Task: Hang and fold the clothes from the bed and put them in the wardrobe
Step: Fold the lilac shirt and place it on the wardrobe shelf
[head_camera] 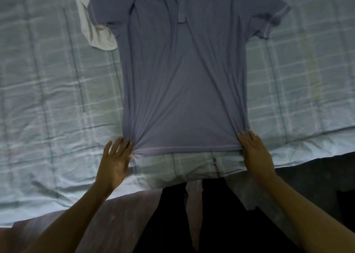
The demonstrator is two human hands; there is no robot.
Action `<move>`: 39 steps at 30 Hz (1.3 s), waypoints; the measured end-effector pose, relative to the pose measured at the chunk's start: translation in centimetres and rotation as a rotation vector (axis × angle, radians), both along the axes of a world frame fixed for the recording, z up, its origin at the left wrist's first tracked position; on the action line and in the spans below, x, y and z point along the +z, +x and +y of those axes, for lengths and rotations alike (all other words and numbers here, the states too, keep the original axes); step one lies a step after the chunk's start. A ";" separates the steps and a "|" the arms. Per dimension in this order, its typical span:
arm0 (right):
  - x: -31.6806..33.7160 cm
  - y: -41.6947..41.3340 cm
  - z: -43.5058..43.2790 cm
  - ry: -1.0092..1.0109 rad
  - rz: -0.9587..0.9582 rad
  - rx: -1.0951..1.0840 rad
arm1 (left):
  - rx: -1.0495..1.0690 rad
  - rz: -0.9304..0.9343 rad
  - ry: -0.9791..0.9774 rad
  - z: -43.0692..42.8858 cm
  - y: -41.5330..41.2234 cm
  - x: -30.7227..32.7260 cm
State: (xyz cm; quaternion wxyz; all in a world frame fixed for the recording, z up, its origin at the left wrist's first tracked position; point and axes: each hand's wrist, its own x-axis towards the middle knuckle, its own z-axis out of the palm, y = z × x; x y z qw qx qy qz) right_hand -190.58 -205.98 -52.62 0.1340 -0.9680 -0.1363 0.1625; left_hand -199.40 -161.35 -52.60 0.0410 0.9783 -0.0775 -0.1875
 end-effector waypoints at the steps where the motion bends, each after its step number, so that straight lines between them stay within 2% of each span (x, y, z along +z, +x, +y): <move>1: 0.3 0.1 0.4 -0.018 0.010 -0.013 | 0.004 -0.033 -0.011 -0.2 0.1 0.0; 4: 1.1 0.6 2.1 -0.016 -0.010 -0.077 | 0.100 -0.106 -0.115 -1.4 1.6 0.9; 9: 1.8 2.8 5.3 0.215 -0.102 -0.176 | 0.162 -0.260 -0.298 -3.9 7.9 1.9; 16: 0.7 10.7 7.9 0.315 -0.111 -0.403 | 0.116 -0.159 -0.342 -8.7 20.2 0.4; 21: 0.4 18.8 7.4 0.397 -0.152 -0.628 | 0.132 -0.011 -0.271 -13.2 30.0 -0.1; 23: 0.3 22.4 6.9 0.420 -0.136 -0.708 | 0.143 -0.006 -0.254 -14.8 33.7 -0.5; 29: -1.7 32.3 5.3 0.505 -0.104 -1.146 | 0.171 0.027 -0.152 -17.8 43.4 -3.3; 35: -3.1 40.1 4.8 0.662 -0.184 -1.275 | 0.184 -0.037 -0.079 -19.3 45.7 -6.2; 39: -2.7 43.2 5.6 0.897 -0.074 -1.448 | 0.186 -0.039 -0.104 -19.2 45.7 -5.9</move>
